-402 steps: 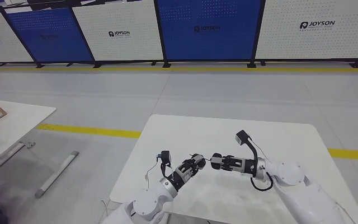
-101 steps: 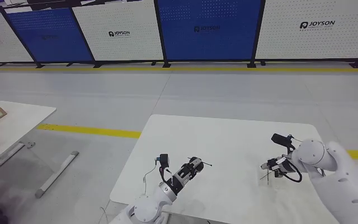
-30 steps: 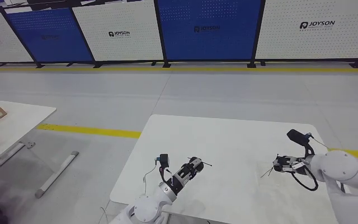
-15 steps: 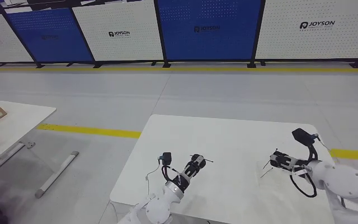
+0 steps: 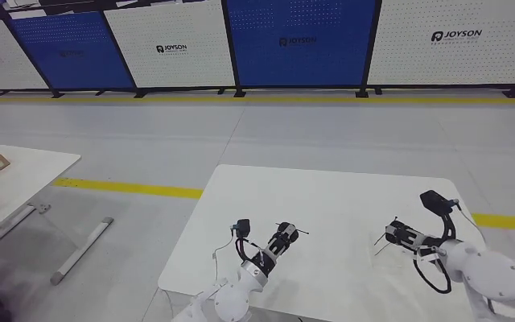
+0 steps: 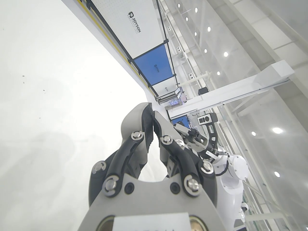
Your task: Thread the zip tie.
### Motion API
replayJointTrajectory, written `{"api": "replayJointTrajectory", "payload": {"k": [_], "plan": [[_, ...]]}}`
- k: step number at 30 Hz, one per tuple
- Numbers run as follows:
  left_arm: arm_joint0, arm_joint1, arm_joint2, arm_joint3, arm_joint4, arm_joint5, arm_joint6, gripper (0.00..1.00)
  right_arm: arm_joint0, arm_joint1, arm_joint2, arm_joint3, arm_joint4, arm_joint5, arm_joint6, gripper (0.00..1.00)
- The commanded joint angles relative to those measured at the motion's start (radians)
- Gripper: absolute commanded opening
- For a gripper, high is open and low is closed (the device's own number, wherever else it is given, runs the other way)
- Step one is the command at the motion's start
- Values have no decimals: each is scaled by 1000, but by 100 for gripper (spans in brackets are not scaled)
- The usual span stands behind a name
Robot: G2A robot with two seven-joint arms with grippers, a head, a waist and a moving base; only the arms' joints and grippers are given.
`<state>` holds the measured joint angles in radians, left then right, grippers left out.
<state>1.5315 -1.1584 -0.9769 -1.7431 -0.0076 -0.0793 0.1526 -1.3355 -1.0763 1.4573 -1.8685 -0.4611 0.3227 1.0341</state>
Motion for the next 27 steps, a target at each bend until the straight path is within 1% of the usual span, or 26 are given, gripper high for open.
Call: {"api": "replayJointTrajectory", "payload": {"k": [1,3,4,7,10,12,14,27], "plan": [[0,0,0,0,0,0,0,0,-32,-4,8,-18,39,-24,-102,0],[0,0,0,0,0,0,0,0,-76,-7,24,-46,81,-48,-173,0],[0,0,0,0,0,0,0,0,-110,-8,31,-74,100,-64,-210,0],[0,0,0,0,0,0,0,0,-190,-10,39,-133,120,-87,-285,0],[0,0,0,0,0,0,0,0,-232,-14,20,-161,131,-106,-333,0],[0,0,0,0,0,0,0,0,-238,-17,-6,-152,119,-112,-364,0],[0,0,0,0,0,0,0,0,-223,-20,-40,-129,99,-116,-387,0],[0,0,0,0,0,0,0,0,-219,-20,-43,-124,97,-116,-389,0]]}}
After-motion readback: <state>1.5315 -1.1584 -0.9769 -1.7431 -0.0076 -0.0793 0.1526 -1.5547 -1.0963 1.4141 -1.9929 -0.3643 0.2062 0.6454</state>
